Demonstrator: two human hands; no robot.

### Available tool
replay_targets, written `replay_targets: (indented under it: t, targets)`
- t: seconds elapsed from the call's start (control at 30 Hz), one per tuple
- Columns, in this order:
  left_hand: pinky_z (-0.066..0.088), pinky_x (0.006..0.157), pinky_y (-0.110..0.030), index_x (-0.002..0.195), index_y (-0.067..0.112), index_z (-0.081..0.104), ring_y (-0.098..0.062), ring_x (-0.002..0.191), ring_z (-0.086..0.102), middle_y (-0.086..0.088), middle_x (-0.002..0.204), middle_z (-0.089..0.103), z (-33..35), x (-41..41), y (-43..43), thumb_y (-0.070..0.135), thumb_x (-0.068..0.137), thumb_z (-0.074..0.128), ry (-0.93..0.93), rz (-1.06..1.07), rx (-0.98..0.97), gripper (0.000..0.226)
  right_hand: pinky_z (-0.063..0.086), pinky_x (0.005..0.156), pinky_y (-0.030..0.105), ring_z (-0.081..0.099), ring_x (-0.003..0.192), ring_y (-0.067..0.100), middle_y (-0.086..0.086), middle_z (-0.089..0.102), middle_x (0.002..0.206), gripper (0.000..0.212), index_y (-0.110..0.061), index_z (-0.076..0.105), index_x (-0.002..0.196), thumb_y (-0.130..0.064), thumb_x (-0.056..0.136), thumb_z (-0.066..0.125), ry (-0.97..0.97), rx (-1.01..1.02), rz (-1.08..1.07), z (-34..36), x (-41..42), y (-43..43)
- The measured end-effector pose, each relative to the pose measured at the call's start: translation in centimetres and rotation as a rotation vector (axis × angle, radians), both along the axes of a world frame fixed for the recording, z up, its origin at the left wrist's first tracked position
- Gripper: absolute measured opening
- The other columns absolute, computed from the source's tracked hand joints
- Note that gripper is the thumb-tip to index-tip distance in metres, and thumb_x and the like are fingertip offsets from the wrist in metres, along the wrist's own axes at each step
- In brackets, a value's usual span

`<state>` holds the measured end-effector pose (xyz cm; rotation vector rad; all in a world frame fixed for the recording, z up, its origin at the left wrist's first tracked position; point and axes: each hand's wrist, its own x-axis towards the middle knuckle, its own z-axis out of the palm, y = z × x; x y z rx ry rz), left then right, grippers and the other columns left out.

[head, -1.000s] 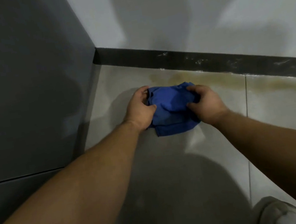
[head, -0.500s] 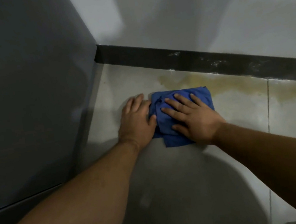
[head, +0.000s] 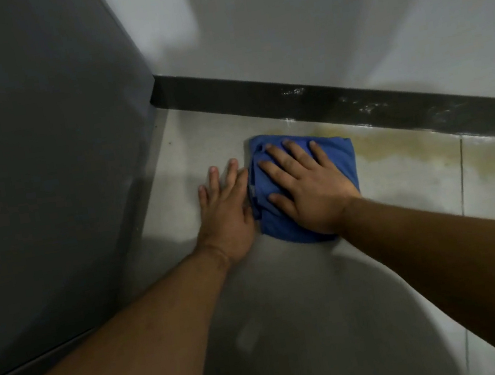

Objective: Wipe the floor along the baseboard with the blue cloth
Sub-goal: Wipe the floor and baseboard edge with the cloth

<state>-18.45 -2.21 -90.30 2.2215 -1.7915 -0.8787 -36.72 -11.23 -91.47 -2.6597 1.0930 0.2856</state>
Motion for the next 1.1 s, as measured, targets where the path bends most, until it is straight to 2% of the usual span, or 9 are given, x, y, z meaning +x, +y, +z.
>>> replay_targets:
  t: [0.1,0.23,0.4,0.57,0.7,0.83,0.97,1.1]
  targets:
    - [-0.015,0.126,-0.047,0.163,0.031,0.001,-0.021,0.155,-0.026,0.009,0.172,-0.014,-0.3,0.2,0.1,0.028,0.102,0.046,-0.027,-0.019,0.020,0.076,-0.007,0.126,0.052,-0.005,0.159,0.022,-0.004,-0.002,0.173,0.072,-0.033,0.001,0.164,-0.067,0.101,0.005,-0.006,-0.023,-0.114,-0.4,-0.2,-0.6]
    - [-0.021,0.121,-0.044,0.162,0.032,-0.007,-0.019,0.149,-0.035,0.010,0.170,-0.024,-0.4,0.1,0.0,0.033,0.104,0.045,-0.078,-0.053,0.049,0.078,-0.005,0.127,0.052,-0.009,0.158,0.022,-0.002,-0.004,0.172,0.069,-0.031,0.000,0.164,-0.061,0.103,0.007,0.006,-0.033,-0.261,-0.5,-1.4,1.8]
    - [-0.023,0.120,-0.044,0.161,0.032,-0.012,-0.021,0.148,-0.037,0.010,0.169,-0.028,-0.5,-0.1,-0.1,0.034,0.104,0.044,-0.103,-0.067,0.067,0.080,-0.001,0.126,0.058,-0.008,0.158,0.028,0.000,-0.001,0.173,0.067,-0.027,0.004,0.164,-0.054,0.104,0.012,0.009,-0.009,-0.173,0.0,-1.0,3.6]
    - [-0.022,0.122,-0.047,0.161,0.031,-0.014,-0.021,0.149,-0.037,0.010,0.169,-0.027,-0.5,-0.2,0.0,0.036,0.105,0.038,-0.086,-0.076,0.083,0.077,-0.002,0.126,0.056,-0.002,0.159,0.025,-0.003,0.001,0.173,0.072,-0.029,0.005,0.165,-0.064,0.102,0.012,-0.001,-0.020,-0.083,0.0,0.5,-0.2]
    - [-0.022,0.121,-0.048,0.161,0.031,-0.017,-0.025,0.152,-0.035,0.009,0.168,-0.030,-0.1,-0.3,-0.1,0.037,0.104,0.043,-0.108,-0.092,0.105,0.083,-0.002,0.127,0.054,-0.003,0.159,0.022,-0.004,0.003,0.173,0.072,-0.032,0.006,0.164,-0.066,0.101,0.011,0.008,-0.042,-0.209,-0.2,-0.4,-1.6]
    - [-0.022,0.121,-0.050,0.160,0.030,-0.019,-0.027,0.150,-0.039,0.007,0.165,-0.037,0.3,-0.3,-0.2,0.045,0.099,0.050,-0.127,-0.120,0.153,0.093,0.000,0.127,0.051,0.000,0.159,0.024,-0.001,0.009,0.173,0.068,-0.029,0.013,0.163,-0.056,0.101,0.023,-0.024,-0.029,-0.333,0.2,-2.6,0.6]
    - [-0.022,0.122,-0.053,0.158,0.029,-0.025,-0.029,0.147,-0.042,0.006,0.163,-0.042,0.2,-0.5,-0.2,0.051,0.095,0.051,-0.151,-0.141,0.180,0.101,0.001,0.127,0.056,0.006,0.158,0.029,0.001,0.018,0.171,0.073,-0.027,0.019,0.162,-0.054,0.094,0.018,0.006,0.021,-0.224,0.8,-2.0,1.4]
    - [-0.024,0.120,-0.052,0.158,0.028,-0.024,-0.029,0.149,-0.041,0.006,0.164,-0.039,0.0,-0.8,-0.2,0.051,0.094,0.050,-0.159,-0.131,0.172,0.100,-0.004,0.127,0.053,0.001,0.159,0.025,-0.003,0.006,0.173,0.076,-0.030,0.006,0.164,-0.054,0.093,0.016,-0.011,0.038,-0.096,0.6,-0.1,-2.1]
